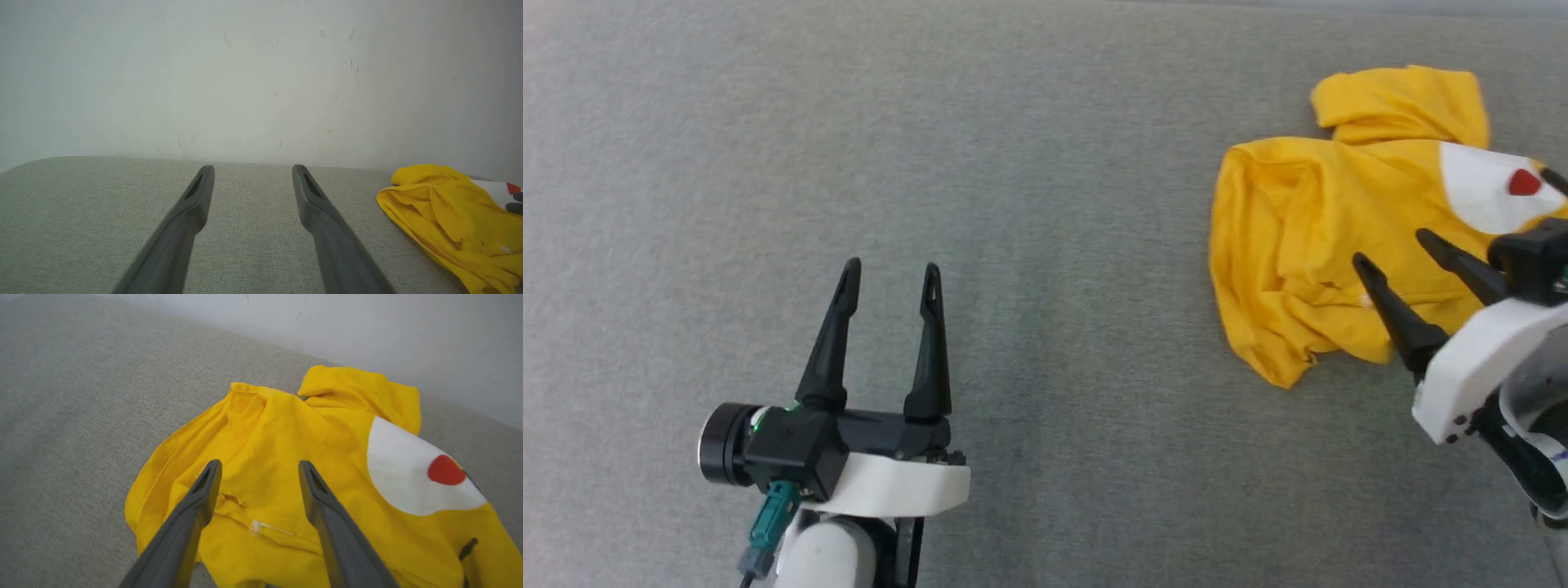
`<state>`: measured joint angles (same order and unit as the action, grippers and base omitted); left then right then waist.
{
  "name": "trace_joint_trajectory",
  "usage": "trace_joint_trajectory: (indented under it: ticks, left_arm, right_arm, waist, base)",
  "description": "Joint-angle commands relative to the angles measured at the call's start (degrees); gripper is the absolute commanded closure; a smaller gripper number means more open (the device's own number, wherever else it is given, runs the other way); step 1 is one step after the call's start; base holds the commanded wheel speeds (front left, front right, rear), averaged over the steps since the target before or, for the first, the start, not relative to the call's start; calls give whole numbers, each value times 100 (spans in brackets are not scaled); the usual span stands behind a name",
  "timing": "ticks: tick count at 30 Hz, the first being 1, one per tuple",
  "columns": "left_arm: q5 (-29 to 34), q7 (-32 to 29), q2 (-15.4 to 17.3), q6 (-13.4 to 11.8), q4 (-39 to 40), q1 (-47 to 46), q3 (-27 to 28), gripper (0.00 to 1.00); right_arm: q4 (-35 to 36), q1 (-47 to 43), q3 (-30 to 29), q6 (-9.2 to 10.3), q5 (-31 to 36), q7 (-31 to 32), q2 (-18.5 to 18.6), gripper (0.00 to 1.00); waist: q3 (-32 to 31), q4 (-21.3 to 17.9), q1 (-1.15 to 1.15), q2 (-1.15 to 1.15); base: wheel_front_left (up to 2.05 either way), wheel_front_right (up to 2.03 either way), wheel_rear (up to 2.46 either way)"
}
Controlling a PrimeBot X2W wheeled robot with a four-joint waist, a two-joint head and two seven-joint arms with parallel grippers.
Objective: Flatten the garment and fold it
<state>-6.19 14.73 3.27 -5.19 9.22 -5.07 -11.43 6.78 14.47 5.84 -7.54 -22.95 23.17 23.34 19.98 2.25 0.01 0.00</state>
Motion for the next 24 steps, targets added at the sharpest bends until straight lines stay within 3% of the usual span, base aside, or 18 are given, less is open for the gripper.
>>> trace_joint_trajectory:
  ticks: [1, 11, 12, 13, 15, 24]
  left_arm:
    - [-44, 27, -26, -41, -21, -103, -38, 0]
    - [-191, 27, -36, -128, -76, -189, -171, 0]
    - [-207, 27, -37, -136, -85, -194, -185, 0]
    - [-222, 27, -37, -151, -89, -195, -189, 0]
    - [-239, 27, -38, -178, -98, -189, -187, 0]
    - [-207, 27, -38, -102, -203, -53, -31, 0]
  right_arm:
    - [-133, 186, 145, 5, 21, 9, 95, 0]
    - [-1088, 615, 899, 5, 263, 60, 465, 0]
    - [-1150, 643, 912, 5, 272, 58, 458, 18]
    - [-1182, 676, 874, 5, 264, 24, 421, 64]
    - [-1177, 740, 843, 5, 282, -60, 397, 100]
    - [-564, 901, 599, 5, 142, -296, 313, 100]
  waist:
    - [243, 321, -1, 0]
    - [341, 734, -1, 0]
    - [334, 755, -1, 0]
    - [325, 765, -1, 0]
    - [287, 761, -1, 0]
    - [-204, 383, -1, 0]
  base:
    - [0, 0, 0]
    - [0, 0, 0]
    - [0, 0, 0]
    - [0, 0, 0]
    - [0, 0, 0]
    - [0, 0, 0]
